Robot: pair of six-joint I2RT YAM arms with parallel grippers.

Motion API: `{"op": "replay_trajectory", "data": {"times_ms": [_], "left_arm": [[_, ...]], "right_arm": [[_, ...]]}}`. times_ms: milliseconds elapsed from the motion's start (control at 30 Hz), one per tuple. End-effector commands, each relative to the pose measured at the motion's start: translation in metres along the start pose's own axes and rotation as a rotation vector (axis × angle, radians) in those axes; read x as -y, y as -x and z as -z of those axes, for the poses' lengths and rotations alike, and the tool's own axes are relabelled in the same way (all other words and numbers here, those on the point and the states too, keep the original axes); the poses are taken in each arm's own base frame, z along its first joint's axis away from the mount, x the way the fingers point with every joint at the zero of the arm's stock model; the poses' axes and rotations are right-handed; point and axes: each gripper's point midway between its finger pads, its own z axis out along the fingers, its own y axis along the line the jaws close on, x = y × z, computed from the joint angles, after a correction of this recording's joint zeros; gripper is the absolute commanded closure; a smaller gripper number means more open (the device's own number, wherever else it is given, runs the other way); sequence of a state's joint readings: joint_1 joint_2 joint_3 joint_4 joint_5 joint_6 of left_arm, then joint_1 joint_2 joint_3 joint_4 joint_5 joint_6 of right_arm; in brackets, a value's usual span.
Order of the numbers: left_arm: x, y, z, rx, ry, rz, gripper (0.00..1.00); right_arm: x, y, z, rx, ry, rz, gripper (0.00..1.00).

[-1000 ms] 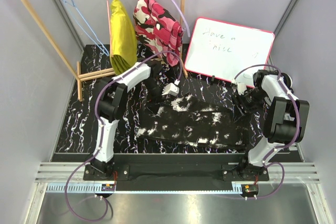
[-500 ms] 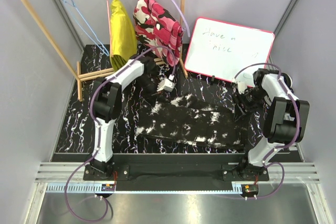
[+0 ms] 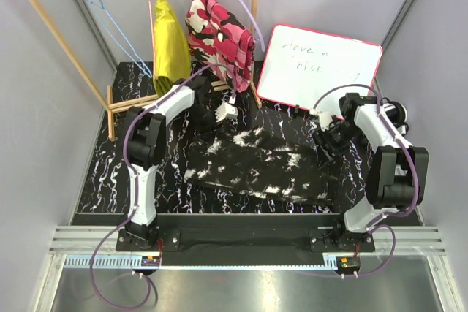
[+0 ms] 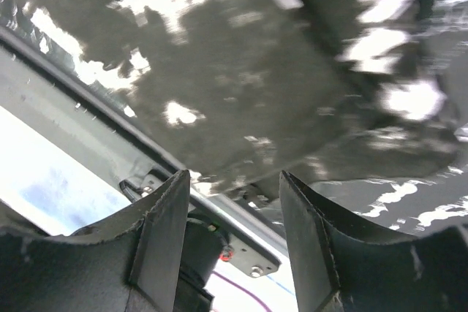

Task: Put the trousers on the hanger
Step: Fold the trousers

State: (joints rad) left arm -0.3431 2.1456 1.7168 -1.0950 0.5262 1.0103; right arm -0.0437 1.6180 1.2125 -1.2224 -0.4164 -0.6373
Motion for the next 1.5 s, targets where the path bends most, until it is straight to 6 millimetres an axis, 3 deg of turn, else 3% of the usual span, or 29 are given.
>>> {"op": "replay_trajectory", "data": {"times_ms": [0, 67, 100, 200, 367, 533, 667, 767, 867, 967, 1100, 1167, 1200, 1300, 1367, 1433, 1467], "left_arm": [[-0.018, 0.005, 0.047, 0.040, 0.294, -0.012, 0.38], [-0.009, 0.009, 0.061, 0.075, 0.340, -0.043, 0.36], [0.009, 0.010, 0.071, 0.101, 0.346, -0.058, 0.36], [0.046, 0.012, 0.075, 0.174, 0.314, -0.072, 0.34], [0.084, -0.012, 0.039, 0.121, 0.220, -0.066, 0.34], [0.073, -0.031, 0.008, 0.077, 0.227, 0.000, 0.35], [0.070, -0.081, -0.020, -0.076, 0.246, 0.046, 0.39], [0.064, -0.086, -0.007, -0.071, 0.305, 0.083, 0.39], [0.060, -0.098, 0.012, -0.136, 0.386, 0.040, 0.40], [0.071, -0.103, 0.032, -0.147, 0.395, 0.029, 0.39], [0.093, -0.095, 0.066, -0.077, 0.379, 0.066, 0.37], [0.098, -0.071, 0.102, 0.050, 0.424, 0.087, 0.35], [0.114, -0.057, 0.110, 0.128, 0.376, 0.091, 0.35], [0.137, 0.001, 0.173, 0.403, 0.444, 0.109, 0.26], [0.149, 0.041, 0.232, 0.630, 0.549, 0.152, 0.13], [0.158, 0.066, 0.273, 0.822, 0.601, 0.282, 0.05], [0.158, 0.080, 0.306, 0.937, 0.687, 0.270, 0.02]], "right_arm": [[-0.023, -0.006, -0.010, -0.009, 0.010, 0.043, 0.41], [-0.021, -0.006, -0.017, -0.017, -0.002, 0.057, 0.41], [-0.019, -0.011, -0.023, -0.042, -0.004, 0.049, 0.42], [-0.009, -0.013, -0.035, -0.068, -0.028, 0.052, 0.42], [0.010, -0.009, -0.054, -0.093, -0.070, 0.042, 0.43], [0.030, -0.004, -0.067, -0.110, -0.118, 0.037, 0.43], [0.043, 0.000, -0.075, -0.118, -0.151, 0.032, 0.43], [0.046, 0.005, -0.081, -0.119, -0.156, 0.033, 0.43], [0.037, 0.014, -0.083, -0.115, -0.147, 0.043, 0.43], [0.031, 0.029, -0.077, -0.080, -0.160, 0.050, 0.41], [0.032, 0.057, -0.053, -0.001, -0.202, 0.061, 0.39], [0.023, 0.068, -0.033, 0.056, -0.208, 0.075, 0.38], [0.018, 0.070, -0.025, 0.071, -0.201, 0.078, 0.36], [-0.001, 0.081, 0.005, 0.174, -0.201, 0.106, 0.27], [-0.011, 0.088, 0.028, 0.255, -0.224, 0.114, 0.20], [-0.018, 0.091, 0.042, 0.308, -0.237, 0.110, 0.11], [-0.024, 0.094, 0.055, 0.354, -0.251, 0.115, 0.06]]}}
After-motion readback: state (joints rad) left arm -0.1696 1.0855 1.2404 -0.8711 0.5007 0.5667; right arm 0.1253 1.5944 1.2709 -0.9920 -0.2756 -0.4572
